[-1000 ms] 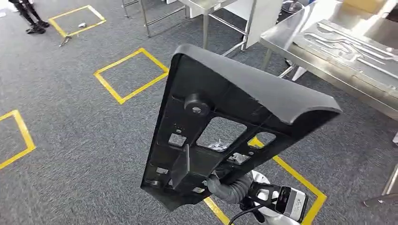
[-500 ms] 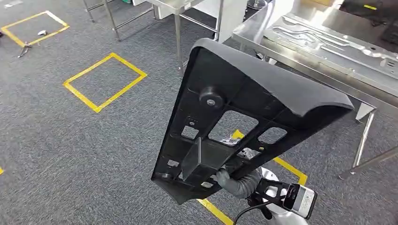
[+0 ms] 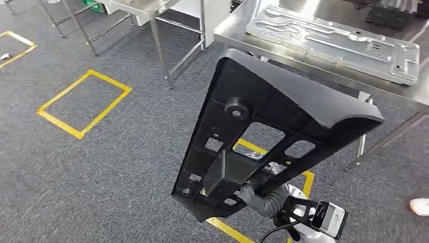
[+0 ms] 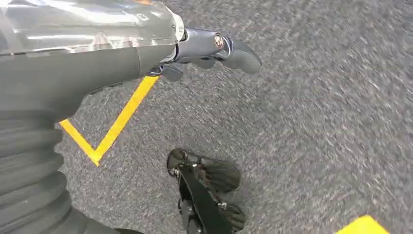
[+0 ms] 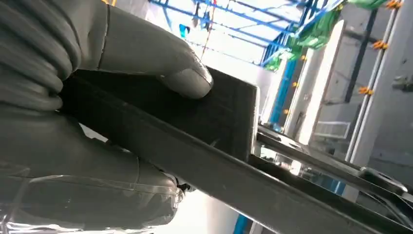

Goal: Take the parts from the cabinet and place them on the table.

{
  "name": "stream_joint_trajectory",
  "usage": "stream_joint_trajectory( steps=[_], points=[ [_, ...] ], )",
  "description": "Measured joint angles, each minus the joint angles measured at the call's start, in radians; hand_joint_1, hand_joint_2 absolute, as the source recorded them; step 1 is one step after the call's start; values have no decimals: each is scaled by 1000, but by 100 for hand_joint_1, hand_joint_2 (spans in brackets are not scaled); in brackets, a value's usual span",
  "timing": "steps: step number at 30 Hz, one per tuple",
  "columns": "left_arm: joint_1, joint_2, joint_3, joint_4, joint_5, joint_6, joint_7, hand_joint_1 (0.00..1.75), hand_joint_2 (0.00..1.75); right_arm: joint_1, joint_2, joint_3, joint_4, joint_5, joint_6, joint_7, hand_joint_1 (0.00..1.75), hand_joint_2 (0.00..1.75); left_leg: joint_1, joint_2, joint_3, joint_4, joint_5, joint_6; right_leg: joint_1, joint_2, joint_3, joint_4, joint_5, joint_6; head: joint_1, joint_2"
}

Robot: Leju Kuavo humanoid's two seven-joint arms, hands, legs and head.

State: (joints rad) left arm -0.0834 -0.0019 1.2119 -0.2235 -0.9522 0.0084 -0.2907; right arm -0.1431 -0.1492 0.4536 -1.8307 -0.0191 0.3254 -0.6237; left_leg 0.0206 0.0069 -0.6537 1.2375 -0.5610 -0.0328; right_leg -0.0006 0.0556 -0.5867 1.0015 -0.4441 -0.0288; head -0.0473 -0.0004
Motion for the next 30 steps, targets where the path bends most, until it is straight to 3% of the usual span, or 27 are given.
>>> stream_joint_trajectory(
  steps=[4,5,6,8,9,10,11,13,14,15,17,18,19,20,23,24,25,26,28,29,30],
  points=[
    [-1,0,0,0,0,0,0,0,175,-1,0,-1,0,0,4,0,175,175,0,-2,21,-49,28,1,0,7,1,1,-1,1,0,0],
    [-3,2,0,0,0,5,1,0,175,-6,0,-1,2,0,7,0,175,175,1,-24,75,-169,90,6,0,20,5,4,-4,5,0,0],
    [-9,3,0,0,0,16,10,0,175,-27,8,-1,11,2,7,0,175,175,-4,-59,97,-227,84,18,-4,48,-10,10,-2,24,0,0],
    [-14,5,0,0,0,18,12,0,175,-29,10,-1,15,5,7,0,175,175,-5,-46,100,-233,89,32,-5,62,-11,5,2,39,0,0],
    [-16,4,-1,0,-1,18,12,0,175,-31,10,-1,16,6,7,0,175,175,3,-34,105,-242,96,42,-6,35,-11,16,-6,41,0,0],
    [-17,4,-1,0,-1,19,12,0,175,-38,10,-1,17,7,7,0,175,175,2,-27,107,-244,95,48,-1,-8,-27,49,-29,45,0,0],
    [-15,4,-1,0,-2,25,14,0,175,-45,10,-1,20,7,7,0,175,175,-1,-16,107,-244,94,51,-4,-32,-65,122,-70,48,0,0],
    [-11,4,-1,0,-7,33,18,0,175,-45,13,-1,24,8,6,0,175,175,-3,5,107,-244,92,53,-9,-46,-146,276,-132,55,0,0],
    [-11,5,-1,0,-11,35,18,0,175,-45,15,-1,27,11,6,0,175,175,-4,14,107,-243,91,52,-11,-47,-170,318,-138,57,0,0],
    [-12,5,-2,0,-11,35,18,0,175,-45,16,-1,29,14,5,0,175,175,-4,25,108,-243,89,51,-13,-50,-168,309,-118,58,0,0],
    [-14,5,-3,0,-14,35,19,0,175,-46,23,-1,30,19,4,0,175,175,-4,43,116,-243,83,46,-14,-63,-96,168,-36,55,0,0],
    [-14,5,-5,0,-14,33,22,0,175,-48,26,-1,30,19,3,0,175,175,-4,51,122,-243,79,42,-12,-86,-42,70,5,50,0,0],
    [-14,7,-7,0,-14,31,25,0,175,-56,29,-1,31,19,3,0,175,175,-7,58,125,-243,75,37,-5,-135,-15,13,0,44,0,0],
    [-15,8,-9,0,-15,30,29,0,175,-64,33,-1,34,19,2,0,175,175,-14,65,125,-239,71,30,2,-127,-16,10,3,36,0,0],
    [-19,8,-11,0,-15,28,54,0,175,-78,40,-4,42,14,0,0,175,175,-13,92,132,-245,67,14,8,-91,-22,11,3,23,0,0],
    [-23,8,-12,0,-14,28,62,0,175,-83,40,-4,43,12,1,0,175,175,-7,83,129,-238,58,7,-4,-80,-16,2,9,14,0,0],
    [-25,8,-12,0,-13,28,67,0,175,-88,43,-4,45,9,3,0,175,175,-6,42,124,-214,39,4,-3,-72,-15,0,9,10,0,0],
    [-24,8,-12,0,-12,28,72,0,175,-96,48,-4,48,8,5,0,175,175,-4,19,98,-156,3,4,-3,-66,-15,0,9,3,0,0],
    [-20,9,-12,0,-10,30,77,0,175,-100,55,-4,54,5,7,0,175,175,-4,2,10,22,-73,1,0,-43,-15,1,8,-1,0,0],
    [-18,9,-12,0,-9,30,80,0,175,-100,56,-4,56,4,7,0,175,175,-4,2,-24,80,-84,0,2,-32,-14,1,8,-1,0,0],
    [-18,9,-12,0,-8,30,81,0,175,-100,56,-4,60,3,7,0,175,175,-4,1,-35,87,-68,1,2,-19,-13,2,8,-1,0,0]
  ],
)
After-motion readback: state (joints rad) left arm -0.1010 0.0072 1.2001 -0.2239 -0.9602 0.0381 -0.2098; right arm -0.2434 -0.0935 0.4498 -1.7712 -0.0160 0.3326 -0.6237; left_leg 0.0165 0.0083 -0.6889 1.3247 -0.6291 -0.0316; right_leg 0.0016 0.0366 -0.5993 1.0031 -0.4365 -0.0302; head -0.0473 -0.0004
